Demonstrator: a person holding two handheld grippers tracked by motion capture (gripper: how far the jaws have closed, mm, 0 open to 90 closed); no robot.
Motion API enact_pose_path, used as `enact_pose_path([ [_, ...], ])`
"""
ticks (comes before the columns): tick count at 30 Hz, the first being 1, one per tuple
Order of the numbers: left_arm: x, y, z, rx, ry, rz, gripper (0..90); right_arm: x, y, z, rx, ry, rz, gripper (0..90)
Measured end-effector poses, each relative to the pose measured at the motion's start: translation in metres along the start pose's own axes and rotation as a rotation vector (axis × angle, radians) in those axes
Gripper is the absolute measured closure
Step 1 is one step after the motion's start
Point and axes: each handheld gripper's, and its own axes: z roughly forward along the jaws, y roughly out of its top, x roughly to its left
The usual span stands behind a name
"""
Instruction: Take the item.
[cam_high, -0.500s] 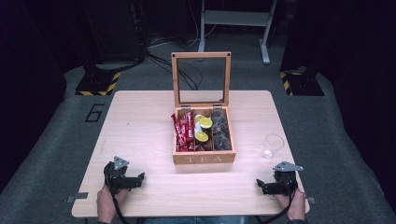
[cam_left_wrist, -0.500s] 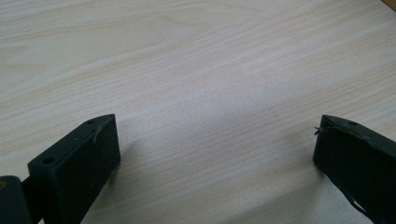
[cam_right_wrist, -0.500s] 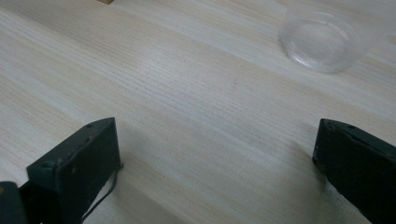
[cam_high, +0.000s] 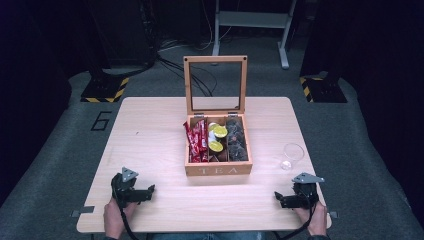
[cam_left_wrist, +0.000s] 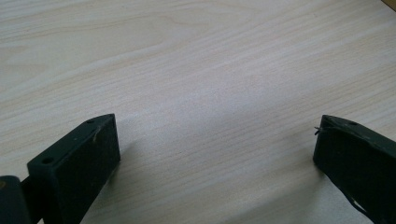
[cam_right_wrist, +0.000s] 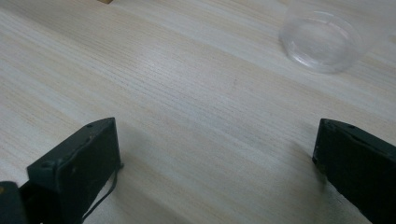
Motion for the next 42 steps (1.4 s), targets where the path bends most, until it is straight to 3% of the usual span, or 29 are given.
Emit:
enact_pose_path([
  [10, 0.000, 0.000, 0.000, -0.003, 0.003, -0.001, 0.5, 0.005, 0.003, -0.001, 0.015, -0.009, -0.007, 0.6],
  [12, 0.000, 0.000, -0.001, 0.005, 0.002, 0.010, 0.5, 0.009, 0.006, -0.004, 0.019, 0.009, 0.016, 0.3],
  [23, 0.000, 0.000, -0.001, 0.004, 0.003, 0.010, 0.5, 0.022, 0.022, -0.016, 0.024, 0.036, 0.019, 0.7],
  [35, 0.001, 0.000, -0.001, 0.009, 0.001, 0.010, 0.5, 0.032, 0.046, -0.027, 0.012, 0.077, 0.003, 2.3],
  [39, 0.000, 0.000, -0.001, 0.005, 0.003, 0.010, 0.5, 0.035, 0.054, -0.030, 0.008, 0.082, -0.032, 2.0],
  [42, 0.000, 0.000, -0.001, 0.006, 0.002, 0.008, 0.5, 0.038, 0.059, -0.031, 0.001, 0.090, -0.030, 1.8],
])
